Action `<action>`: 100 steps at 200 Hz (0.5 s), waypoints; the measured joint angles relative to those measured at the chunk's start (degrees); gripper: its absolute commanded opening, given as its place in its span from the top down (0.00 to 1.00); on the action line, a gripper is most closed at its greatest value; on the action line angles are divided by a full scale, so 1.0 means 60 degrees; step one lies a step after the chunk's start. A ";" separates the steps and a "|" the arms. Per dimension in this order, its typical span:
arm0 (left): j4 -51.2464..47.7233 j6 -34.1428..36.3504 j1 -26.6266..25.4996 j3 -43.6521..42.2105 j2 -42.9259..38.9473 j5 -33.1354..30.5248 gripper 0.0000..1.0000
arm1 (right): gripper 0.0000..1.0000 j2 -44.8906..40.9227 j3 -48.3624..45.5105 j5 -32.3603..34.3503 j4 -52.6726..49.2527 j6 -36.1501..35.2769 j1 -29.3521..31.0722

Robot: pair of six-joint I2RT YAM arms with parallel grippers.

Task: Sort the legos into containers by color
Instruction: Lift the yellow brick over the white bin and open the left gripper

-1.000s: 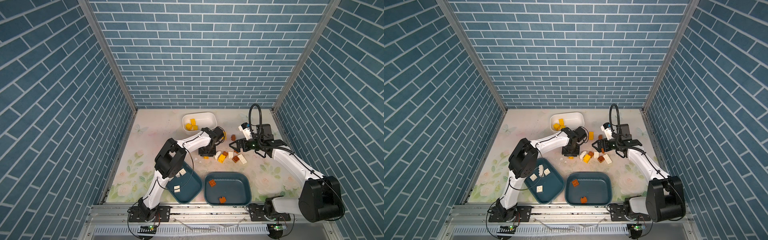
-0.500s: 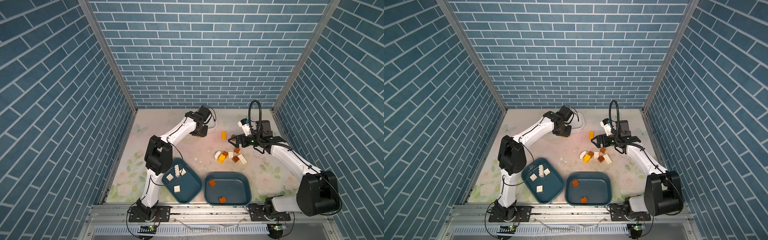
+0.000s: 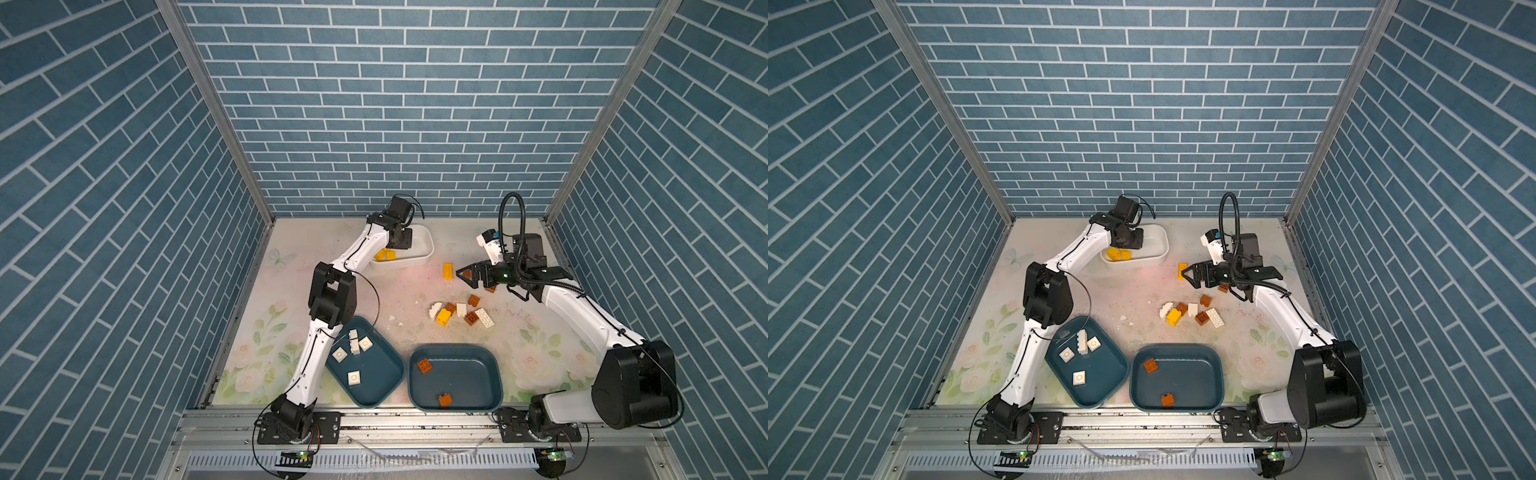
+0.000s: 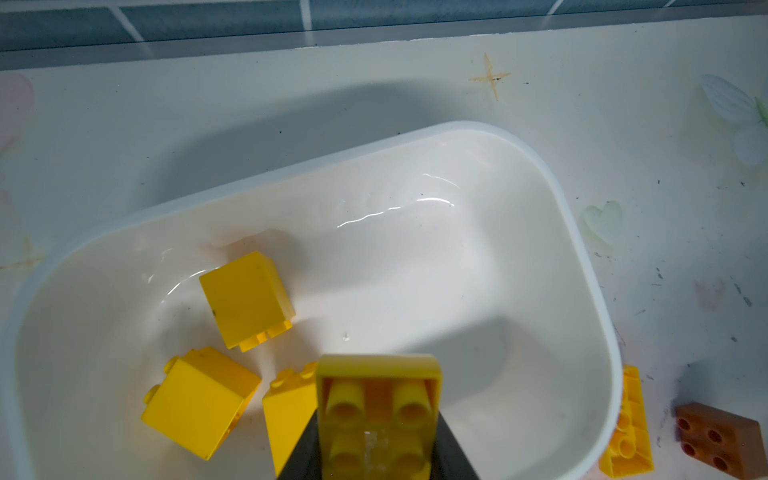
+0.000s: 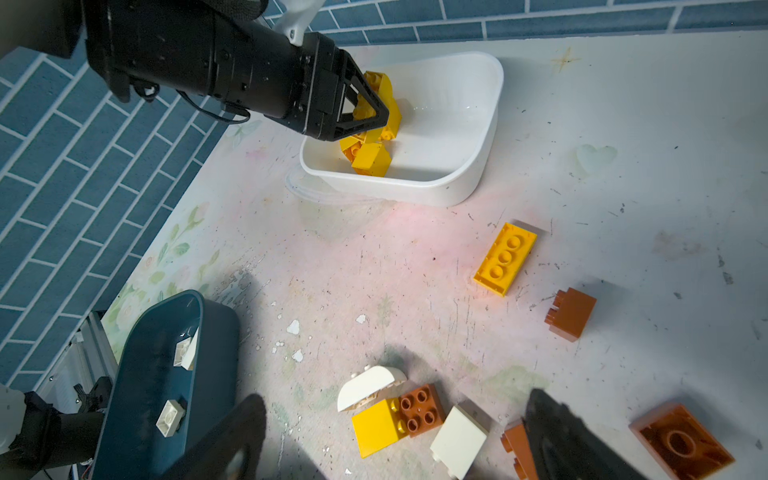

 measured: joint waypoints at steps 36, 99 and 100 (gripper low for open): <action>0.0084 0.0022 0.0084 0.0131 0.0251 0.0189 0.35 | 0.03 0.0000 0.0000 0.0073 -0.0229 0.0000 0.0000; -0.0022 0.0178 -0.0146 -0.2335 -0.1993 0.0834 0.29 | 0.03 0.0000 -0.0004 0.0178 -0.0295 0.0000 0.0000; -0.0033 0.0178 -0.0153 -0.2375 -0.2036 0.0841 0.29 | 0.03 0.0000 -0.0004 0.0182 -0.0299 0.0000 0.0000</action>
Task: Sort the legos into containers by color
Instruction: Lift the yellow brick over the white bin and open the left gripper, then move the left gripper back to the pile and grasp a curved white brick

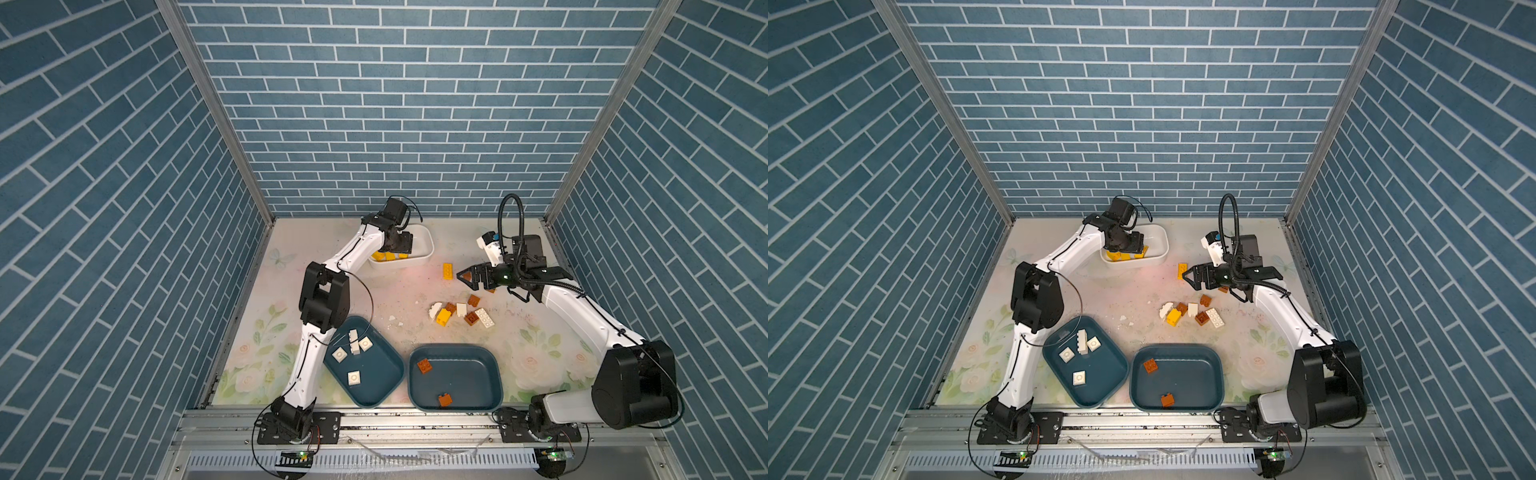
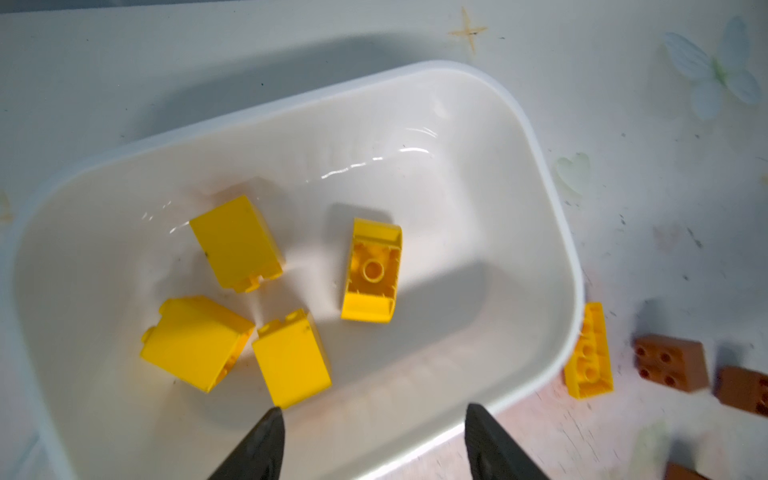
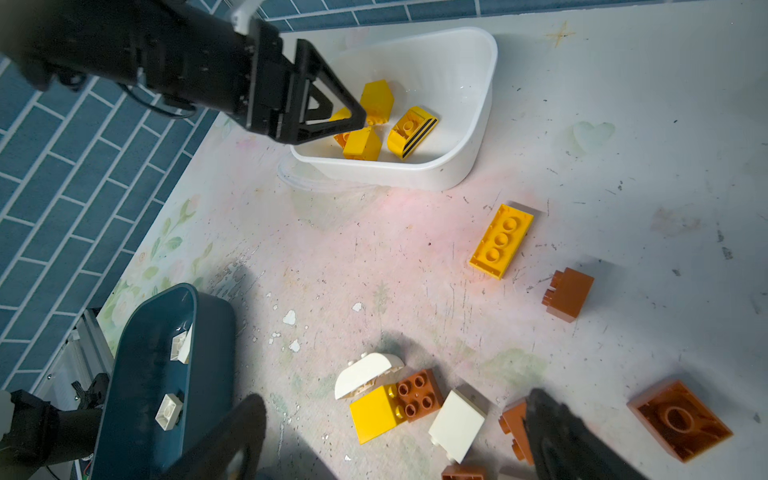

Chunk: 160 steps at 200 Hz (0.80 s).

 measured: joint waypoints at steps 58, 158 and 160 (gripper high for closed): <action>0.0160 0.0324 -0.1446 -0.2776 -0.2619 0.0525 0.29 | 0.03 -0.0051 -0.0222 0.0226 0.0004 0.0000 0.0000; 0.0619 0.0594 -0.3009 -0.4149 -0.2084 0.0801 0.42 | 0.03 -0.1147 -0.1723 0.0623 0.0036 0.0076 0.0000; 0.0627 0.0597 -0.3020 -0.4146 -0.2062 0.0801 0.42 | 0.03 -0.1162 -0.1745 0.0630 0.0036 0.0076 0.0000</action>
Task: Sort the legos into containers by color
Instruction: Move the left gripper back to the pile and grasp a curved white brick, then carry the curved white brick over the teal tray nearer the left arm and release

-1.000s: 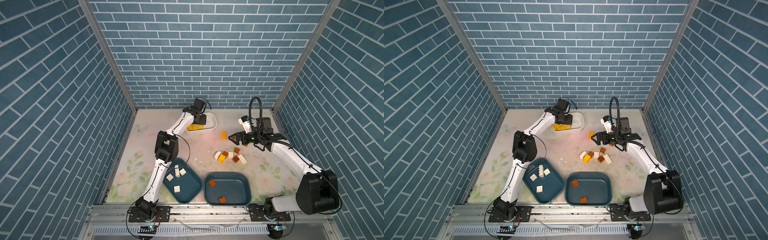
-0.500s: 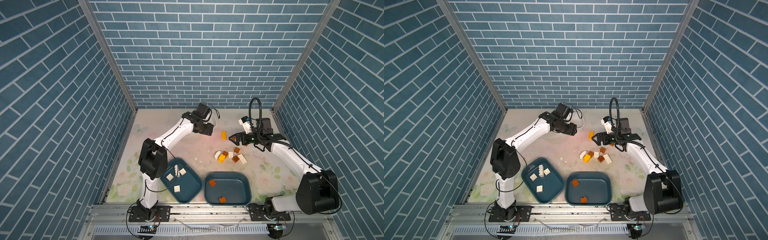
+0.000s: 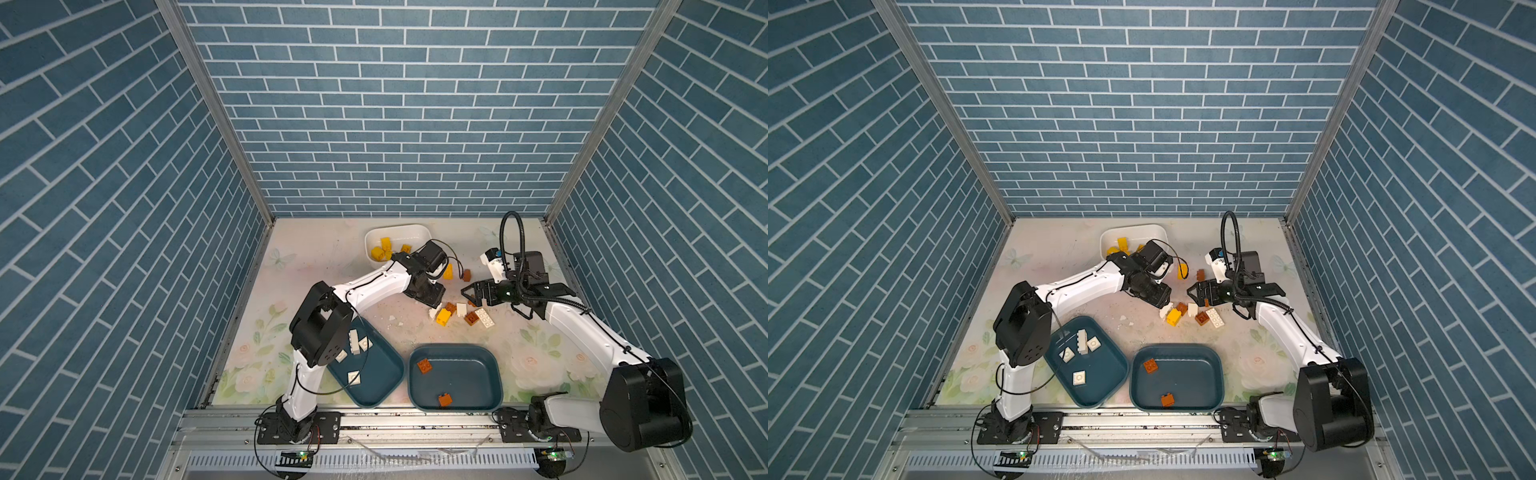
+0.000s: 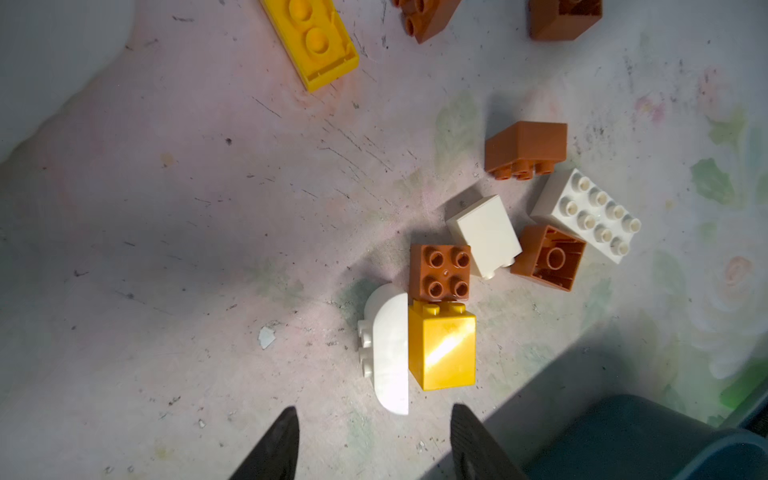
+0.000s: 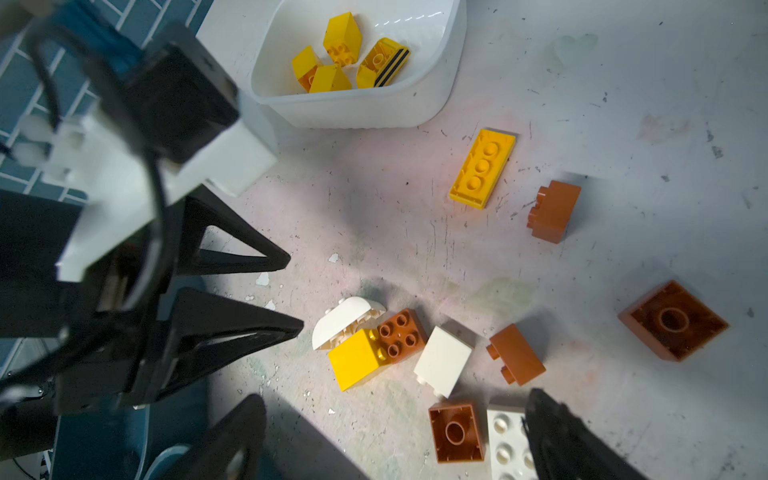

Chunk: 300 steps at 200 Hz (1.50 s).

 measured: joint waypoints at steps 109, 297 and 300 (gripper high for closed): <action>0.0069 0.0481 -0.0306 0.0379 0.1290 -0.0539 0.78 | 0.02 -0.0663 -0.0342 0.0339 -0.0361 -0.0004 0.0000; -0.4175 -0.3002 0.0302 -0.4422 -0.5898 -0.1792 0.85 | 0.03 0.0211 0.0178 -0.0452 -0.0470 -0.0102 0.0160; -0.4226 -0.3151 0.0302 -0.4572 -0.5992 -0.1792 0.84 | 0.03 0.0226 0.0178 -0.0459 -0.0470 -0.0109 0.0164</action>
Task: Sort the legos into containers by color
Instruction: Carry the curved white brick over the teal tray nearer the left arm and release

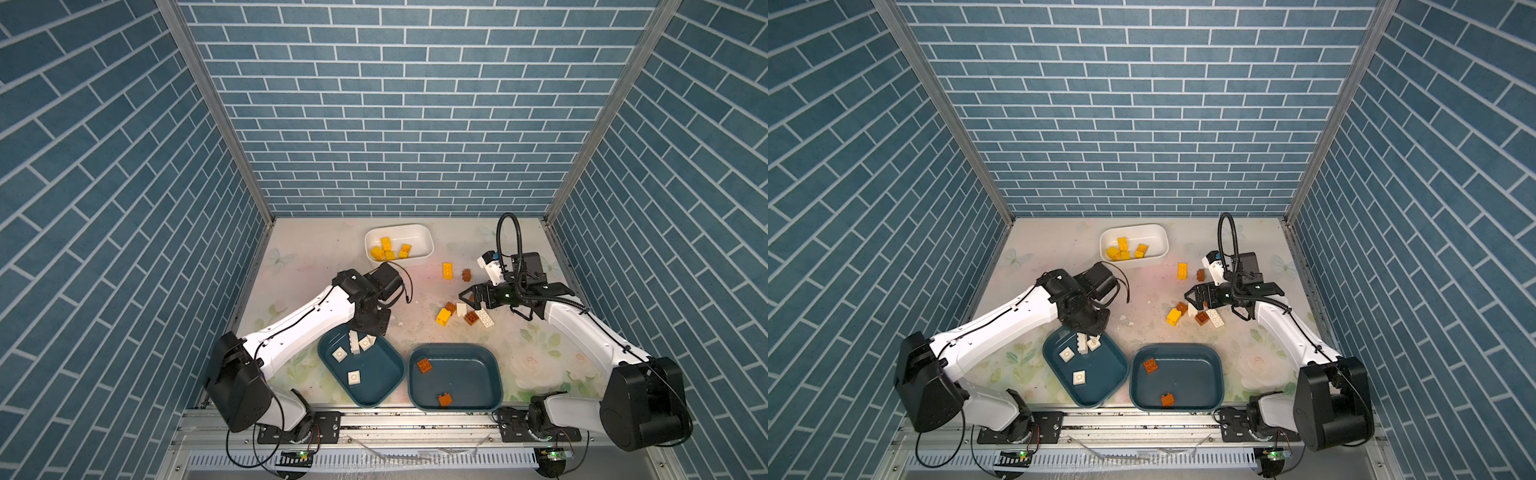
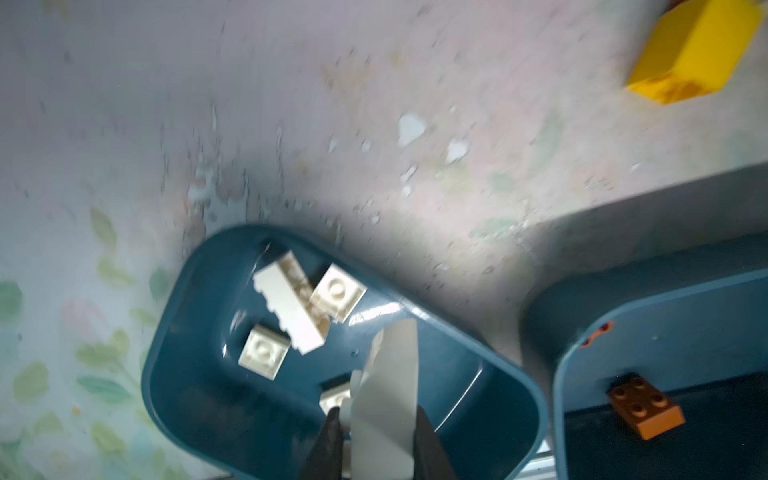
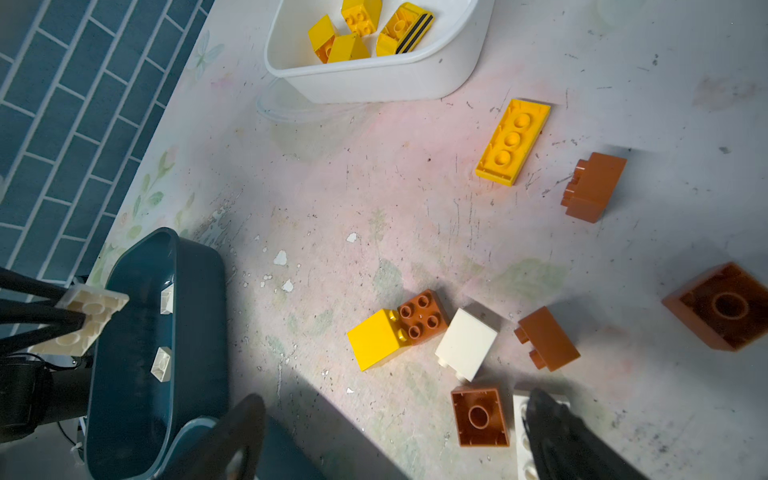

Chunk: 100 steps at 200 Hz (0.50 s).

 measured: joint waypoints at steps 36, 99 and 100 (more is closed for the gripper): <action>-0.0171 -0.1224 0.0000 -0.1443 -0.0936 0.0015 0.77 | 0.03 0.0157 0.0011 -0.0117 0.0015 -0.0011 0.0036; -0.0444 -0.1668 0.0058 -0.1738 -0.0922 -0.0306 0.36 | 0.03 0.0178 0.0007 -0.0193 0.0036 -0.0007 0.0124; -0.0448 -0.1679 0.0058 -0.1716 -0.0918 -0.0317 0.36 | 0.03 0.0171 0.0007 -0.0193 0.0036 -0.0007 0.0124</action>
